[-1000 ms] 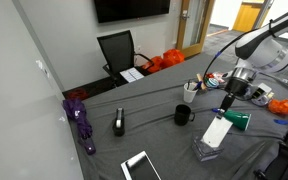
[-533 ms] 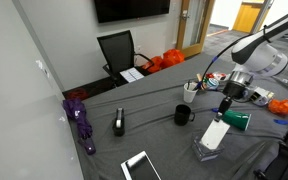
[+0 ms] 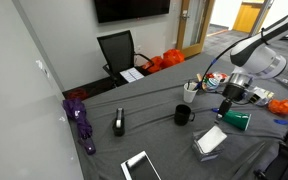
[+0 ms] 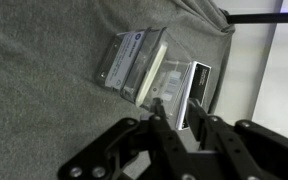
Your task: Move the white object to the clear holder at the front of the table
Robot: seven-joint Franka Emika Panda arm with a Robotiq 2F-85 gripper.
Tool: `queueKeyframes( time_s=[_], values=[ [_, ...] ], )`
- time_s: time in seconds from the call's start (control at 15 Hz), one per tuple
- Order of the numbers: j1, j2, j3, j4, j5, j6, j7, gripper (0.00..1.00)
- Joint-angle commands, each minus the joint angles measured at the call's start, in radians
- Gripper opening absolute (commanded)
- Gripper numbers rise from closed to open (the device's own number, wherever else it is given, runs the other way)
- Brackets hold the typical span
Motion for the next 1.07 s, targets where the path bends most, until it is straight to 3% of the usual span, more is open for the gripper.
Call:
queueKeyframes(
  time_s=[0.0,0.2,0.4,0.73,1.0],
  values=[
    [-0.029,-0.076,-0.009,-0.054,-0.022,-0.049,-0.069,0.62],
    [-0.047,-0.151,-0.035,-0.091,-0.084,-0.105,-0.117,0.84],
    [-0.054,-0.228,-0.060,-0.126,-0.216,-0.094,-0.097,0.99],
    [-0.052,-0.337,-0.080,-0.179,-0.408,-0.033,-0.057,1.00],
    [-0.044,-0.399,-0.088,-0.219,-0.483,0.044,-0.041,1.00]
  ],
)
